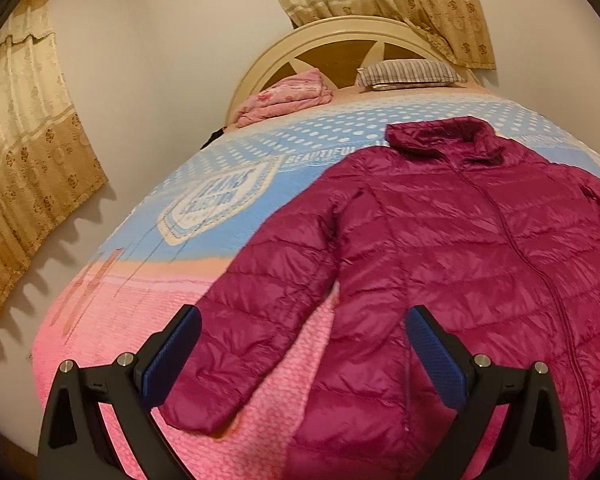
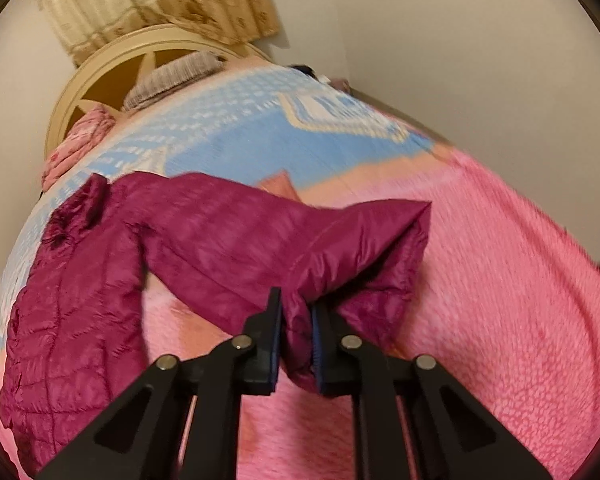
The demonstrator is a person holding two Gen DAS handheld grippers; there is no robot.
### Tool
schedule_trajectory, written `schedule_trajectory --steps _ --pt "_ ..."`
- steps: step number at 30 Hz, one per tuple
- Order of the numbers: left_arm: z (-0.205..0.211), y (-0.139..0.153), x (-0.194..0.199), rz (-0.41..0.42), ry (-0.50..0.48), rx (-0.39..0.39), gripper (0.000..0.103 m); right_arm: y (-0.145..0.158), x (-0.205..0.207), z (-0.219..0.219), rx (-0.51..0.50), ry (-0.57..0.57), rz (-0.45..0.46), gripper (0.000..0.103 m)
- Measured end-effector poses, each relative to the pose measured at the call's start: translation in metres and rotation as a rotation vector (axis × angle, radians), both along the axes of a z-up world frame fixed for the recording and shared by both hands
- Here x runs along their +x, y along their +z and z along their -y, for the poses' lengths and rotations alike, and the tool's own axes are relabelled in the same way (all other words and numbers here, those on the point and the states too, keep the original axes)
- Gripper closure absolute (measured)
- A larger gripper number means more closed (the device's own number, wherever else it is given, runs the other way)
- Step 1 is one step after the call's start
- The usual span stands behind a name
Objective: Fold large clothes
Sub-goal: 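Grasp the jacket sleeve cuff with the right gripper, then fold the held sleeve across the jacket body with the right gripper, release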
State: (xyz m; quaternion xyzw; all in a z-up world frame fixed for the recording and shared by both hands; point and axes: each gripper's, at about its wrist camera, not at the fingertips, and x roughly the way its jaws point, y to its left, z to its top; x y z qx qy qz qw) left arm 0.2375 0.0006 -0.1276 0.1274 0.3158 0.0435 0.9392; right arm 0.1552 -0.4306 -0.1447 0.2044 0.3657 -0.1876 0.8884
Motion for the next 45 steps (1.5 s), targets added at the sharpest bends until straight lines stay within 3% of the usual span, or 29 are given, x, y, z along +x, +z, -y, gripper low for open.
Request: schedule_trajectory --steps 10,15,19,28,35,45 --pt "-0.015 0.002 0.042 -0.008 0.052 -0.014 0.001 0.045 0.059 -0.084 -0.151 0.181 0.044 0.089" --pt "-0.030 -0.003 0.060 -0.017 0.087 -0.026 0.001 0.051 0.084 -0.126 -0.210 0.272 0.049 0.089" --pt "-0.043 -0.011 0.071 -0.062 0.081 -0.117 0.001 0.051 0.100 -0.155 -0.244 0.333 0.048 0.090" --pt "-0.047 -0.019 0.077 -0.068 0.068 -0.095 0.001 0.052 0.135 -0.232 -0.313 0.476 0.058 0.090" --pt "-0.063 -0.014 0.083 -0.060 0.098 -0.090 0.001 0.041 0.159 -0.290 -0.317 0.582 0.064 0.090" --pt "-0.076 -0.020 0.087 -0.077 0.138 -0.070 0.001 -0.006 0.178 -0.352 -0.257 0.685 0.023 0.090"
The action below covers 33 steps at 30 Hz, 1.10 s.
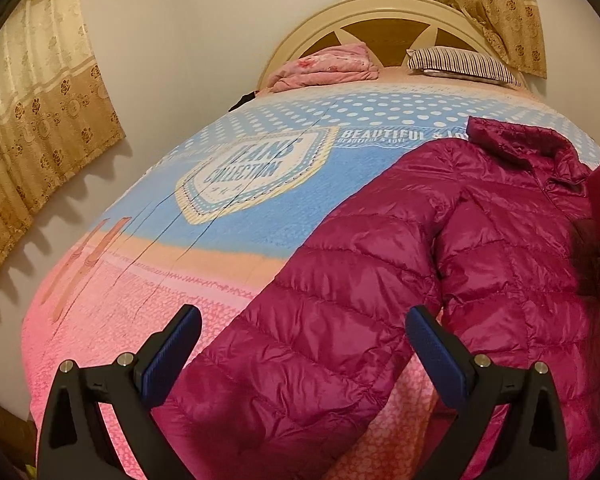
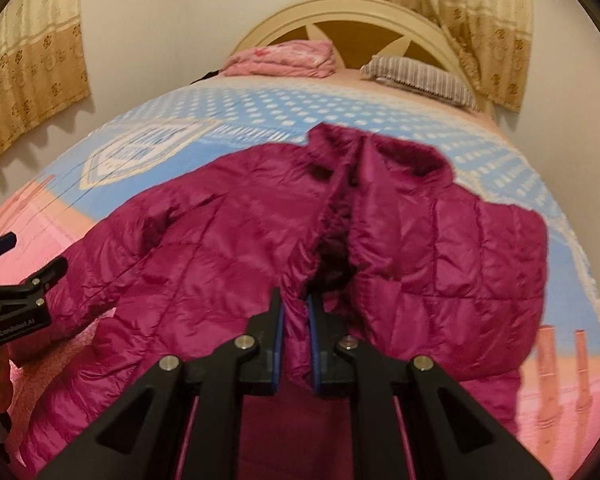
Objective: Fold large clothes
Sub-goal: 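Fold the held sleeve across the jacket body with the right gripper, release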
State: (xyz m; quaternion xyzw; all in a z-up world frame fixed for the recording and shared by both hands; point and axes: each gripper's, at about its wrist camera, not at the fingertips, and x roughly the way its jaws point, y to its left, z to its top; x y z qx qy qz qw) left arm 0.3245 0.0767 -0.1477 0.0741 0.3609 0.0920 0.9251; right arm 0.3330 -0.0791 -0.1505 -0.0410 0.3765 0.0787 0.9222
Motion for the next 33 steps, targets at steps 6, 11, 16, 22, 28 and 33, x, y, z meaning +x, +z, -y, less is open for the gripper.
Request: schedule_trajectory --steps 6,11,16,22,28,33 --pt "0.007 0.007 -0.001 0.015 -0.009 0.027 0.001 -0.024 0.002 -0.012 0.082 0.045 -0.060 0.072" --pt "0.009 0.019 -0.001 0.035 0.003 0.031 0.001 -0.004 -0.028 -0.016 0.127 0.130 -0.003 0.041" --pt "0.026 0.032 -0.003 0.064 -0.022 0.043 0.001 0.022 -0.058 0.012 0.175 0.145 0.046 0.041" --pt "0.073 0.045 0.003 0.076 -0.111 0.035 0.001 0.031 -0.045 0.121 0.197 -0.152 0.054 0.041" --pt "0.131 0.054 0.016 0.094 -0.183 0.047 0.001 0.004 -0.006 0.233 0.223 -0.494 0.025 0.050" --pt "0.165 0.043 0.030 0.071 -0.204 0.065 0.001 -0.017 0.037 0.230 0.166 -0.431 -0.025 0.054"
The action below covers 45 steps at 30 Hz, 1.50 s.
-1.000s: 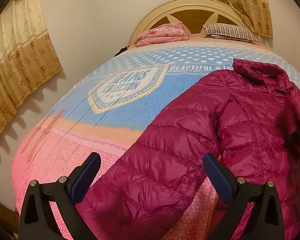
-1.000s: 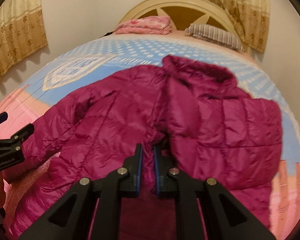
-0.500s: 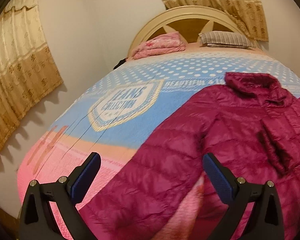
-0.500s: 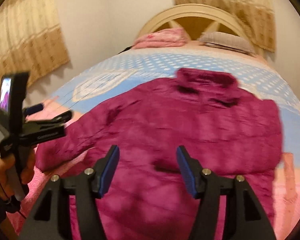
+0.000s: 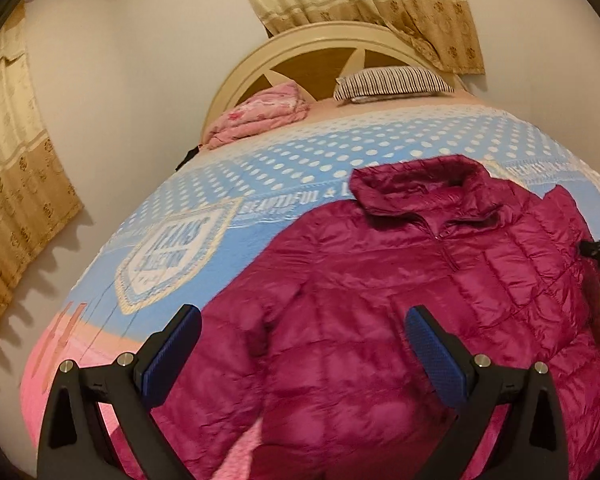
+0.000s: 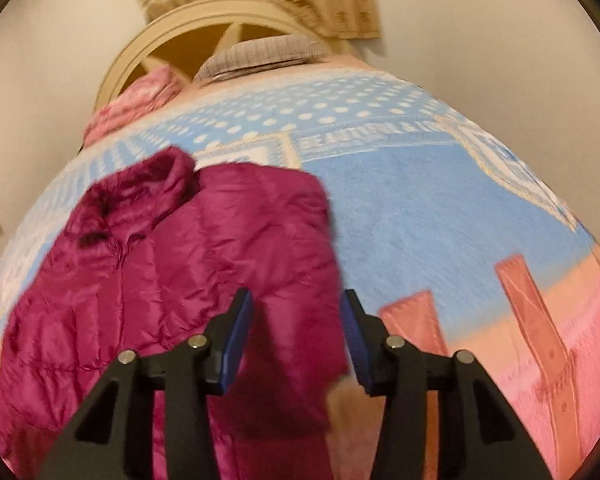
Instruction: Fold large clothes
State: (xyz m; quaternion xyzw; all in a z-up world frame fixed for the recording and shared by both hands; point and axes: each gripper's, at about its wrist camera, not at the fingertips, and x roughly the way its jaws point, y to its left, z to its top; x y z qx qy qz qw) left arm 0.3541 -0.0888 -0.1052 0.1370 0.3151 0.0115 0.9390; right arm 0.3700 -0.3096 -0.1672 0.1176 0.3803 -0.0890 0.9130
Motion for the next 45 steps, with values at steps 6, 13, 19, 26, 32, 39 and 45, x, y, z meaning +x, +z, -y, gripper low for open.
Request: schedule_trajectory --steps 6,13,19,26,32,39,45 --pt "0.018 -0.020 0.012 -0.025 0.006 0.024 0.001 -0.026 0.021 -0.054 -0.043 0.201 -0.082 0.054" --pt "0.025 -0.033 0.018 -0.013 0.012 0.063 0.001 -0.020 0.005 -0.043 0.007 0.201 -0.043 0.054" --pt "0.032 -0.066 0.033 -0.024 0.046 0.152 0.001 0.019 0.004 -0.012 0.015 0.098 0.078 0.054" --pt "0.007 -0.091 0.045 -0.085 0.101 0.051 0.001 -0.011 0.049 -0.027 -0.080 0.138 0.057 0.054" --pt "0.004 -0.103 0.046 -0.116 0.104 0.011 0.001 -0.038 0.048 -0.019 -0.013 0.130 0.010 0.054" --pt "0.004 -0.106 0.047 -0.116 0.124 -0.001 0.001 -0.046 0.055 -0.024 -0.052 0.133 -0.028 0.053" --pt "-0.008 -0.109 0.050 -0.155 0.119 -0.087 0.001 -0.022 0.033 -0.035 -0.079 0.107 -0.037 0.038"
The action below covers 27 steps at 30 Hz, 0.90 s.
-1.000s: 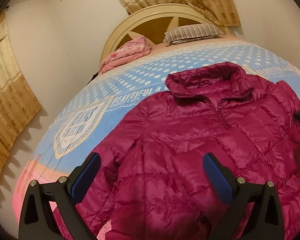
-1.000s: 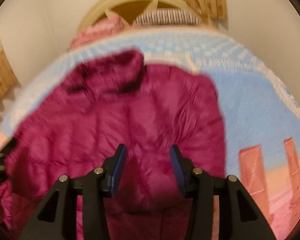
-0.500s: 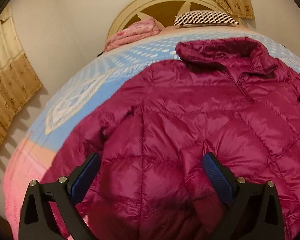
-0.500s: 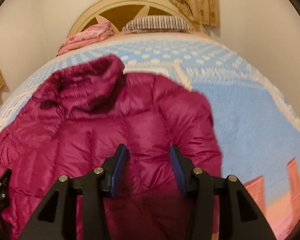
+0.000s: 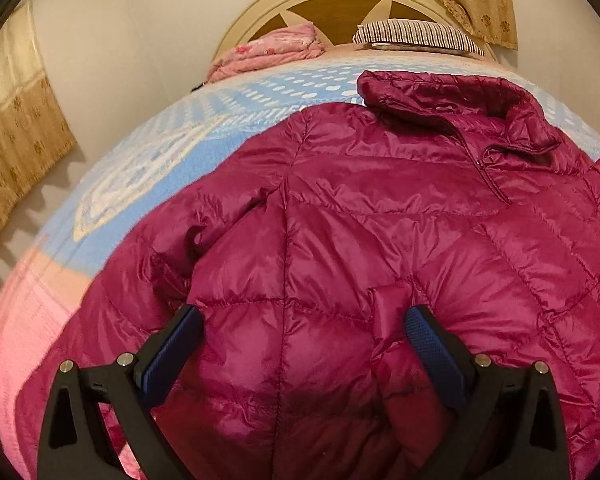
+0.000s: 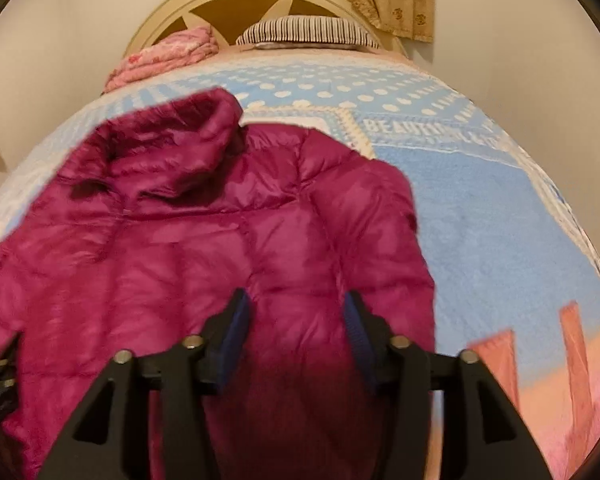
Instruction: Fold large clothes
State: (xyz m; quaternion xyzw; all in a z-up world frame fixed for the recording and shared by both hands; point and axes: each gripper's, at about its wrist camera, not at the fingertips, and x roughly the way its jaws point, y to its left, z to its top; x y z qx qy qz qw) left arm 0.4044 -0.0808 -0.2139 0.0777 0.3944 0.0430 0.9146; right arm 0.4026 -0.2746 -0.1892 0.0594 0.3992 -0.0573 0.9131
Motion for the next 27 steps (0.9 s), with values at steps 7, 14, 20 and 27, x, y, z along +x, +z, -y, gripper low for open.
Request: schedule_trajectory --steps 7,14,20,27 --pt "-0.004 -0.003 0.002 -0.024 -0.003 -0.040 0.001 -0.016 -0.024 -0.041 -0.073 0.082 -0.023 0.031" --pt "-0.011 -0.005 0.006 -0.046 -0.001 -0.101 0.001 -0.021 -0.022 -0.043 -0.091 0.070 -0.072 0.031" --pt "-0.013 -0.005 0.006 -0.048 -0.001 -0.116 0.001 0.005 -0.058 -0.060 0.027 0.081 -0.004 0.029" --pt "-0.032 0.003 -0.004 0.004 0.042 -0.194 0.001 -0.029 -0.055 -0.085 -0.028 0.111 -0.009 0.025"
